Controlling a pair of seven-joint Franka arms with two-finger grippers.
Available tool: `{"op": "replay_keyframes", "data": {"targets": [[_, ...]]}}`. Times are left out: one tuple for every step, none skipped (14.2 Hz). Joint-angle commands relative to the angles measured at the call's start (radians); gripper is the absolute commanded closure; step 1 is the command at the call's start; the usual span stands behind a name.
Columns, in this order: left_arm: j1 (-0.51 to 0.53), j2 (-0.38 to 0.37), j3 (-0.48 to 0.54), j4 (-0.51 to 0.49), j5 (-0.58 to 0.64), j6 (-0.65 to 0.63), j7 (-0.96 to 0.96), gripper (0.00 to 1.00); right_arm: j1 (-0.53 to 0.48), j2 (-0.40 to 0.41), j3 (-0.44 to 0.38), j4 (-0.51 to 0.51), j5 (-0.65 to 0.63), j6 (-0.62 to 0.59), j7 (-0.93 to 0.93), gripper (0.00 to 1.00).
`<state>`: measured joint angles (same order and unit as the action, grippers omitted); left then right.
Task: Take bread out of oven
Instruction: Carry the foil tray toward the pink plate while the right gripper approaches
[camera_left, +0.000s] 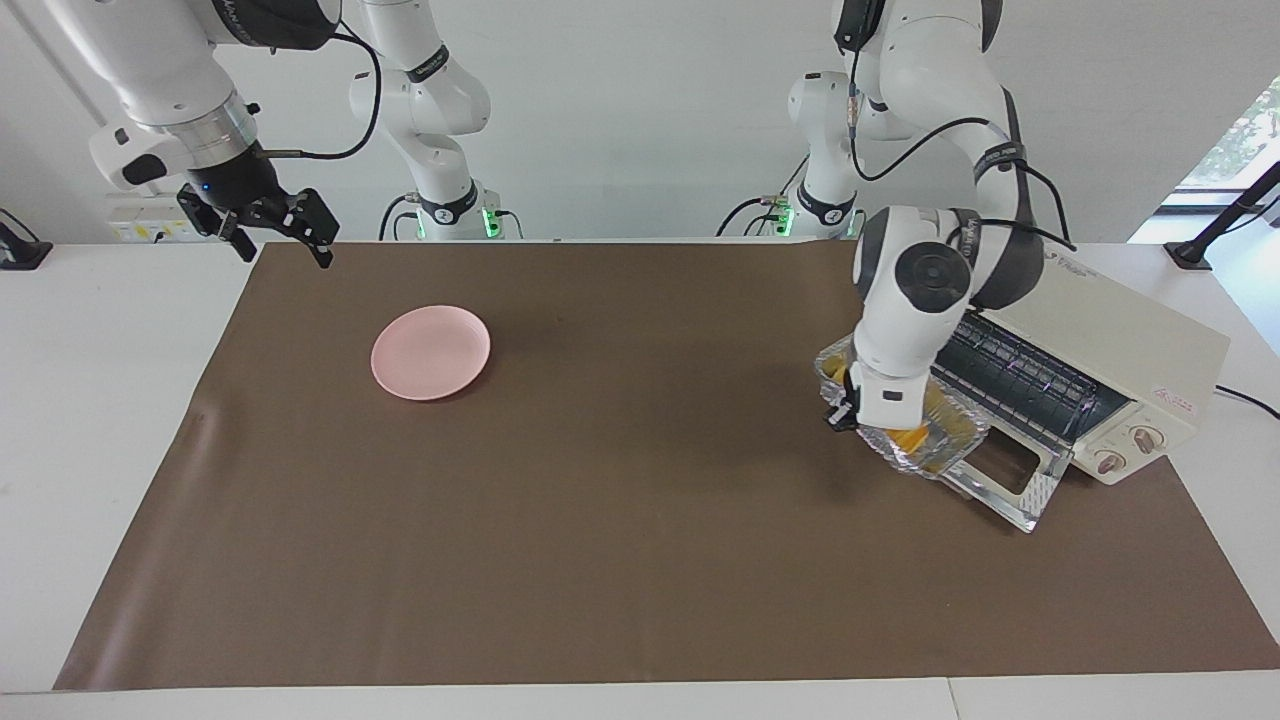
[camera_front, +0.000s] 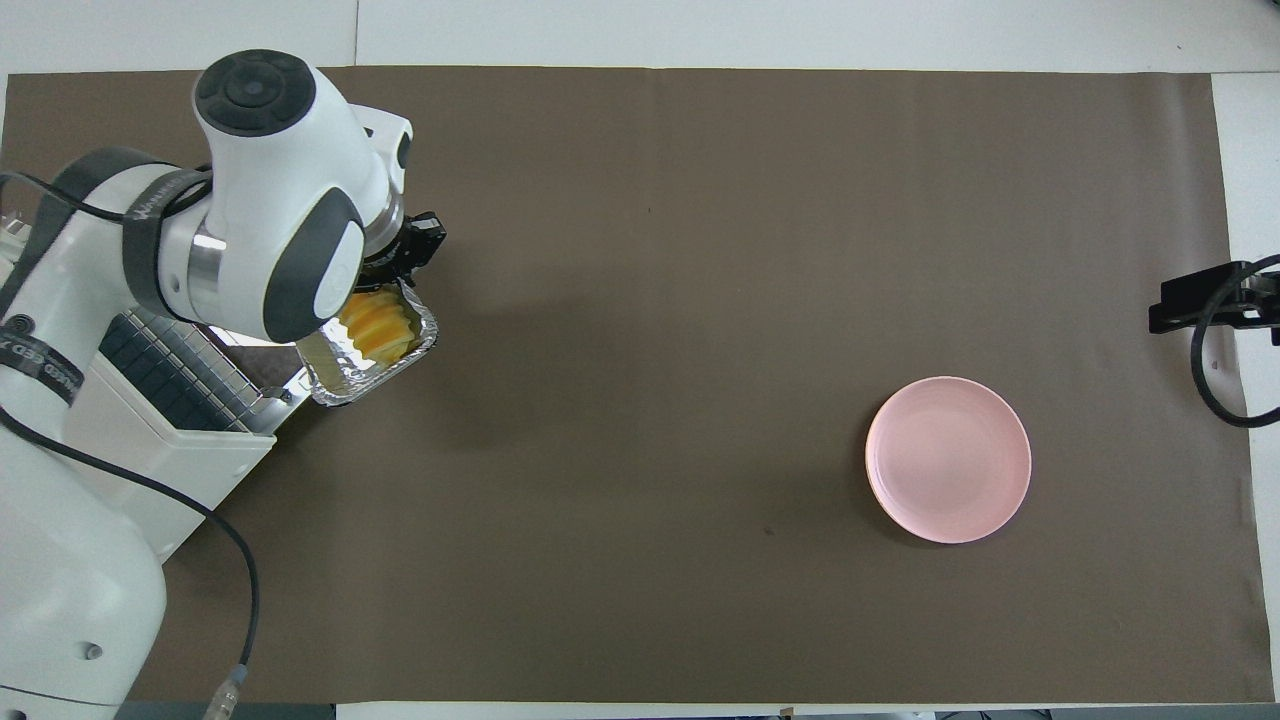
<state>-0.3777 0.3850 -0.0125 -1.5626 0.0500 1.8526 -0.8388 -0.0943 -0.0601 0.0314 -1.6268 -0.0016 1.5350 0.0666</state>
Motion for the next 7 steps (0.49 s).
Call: {"op": "replay_keyframes", "data": {"targets": [[-0.131,0.023,0.019,0.041,-0.035,0.016,-0.013,1.00,-0.004,-0.004,0.005,-0.007,0.003,-0.001,0.007,0.00],[-0.159,0.029,0.016,0.044,-0.038,0.031,-0.010,1.00,-0.004,-0.004,0.005,-0.007,0.003,-0.001,0.007,0.00],[-0.171,0.050,0.011,0.055,-0.056,0.048,-0.006,1.00,-0.004,-0.004,0.005,-0.005,0.003,-0.001,0.009,0.00],[-0.190,0.081,0.008,0.090,-0.067,0.059,-0.002,1.00,-0.004,-0.004,0.005,-0.005,0.003,-0.001,0.007,0.00],[-0.226,0.137,-0.007,0.158,-0.064,0.051,0.003,1.00,-0.004,-0.004,0.005,-0.007,0.003,-0.001,0.009,0.00],[-0.249,0.185,-0.014,0.217,-0.064,0.047,0.016,1.00,-0.004,-0.004,0.005,-0.007,0.003,-0.001,0.009,0.00],[-0.269,0.233,-0.026,0.261,-0.067,0.050,0.039,1.00,-0.004,-0.004,0.005,-0.007,0.003,-0.001,0.009,0.00]]}}
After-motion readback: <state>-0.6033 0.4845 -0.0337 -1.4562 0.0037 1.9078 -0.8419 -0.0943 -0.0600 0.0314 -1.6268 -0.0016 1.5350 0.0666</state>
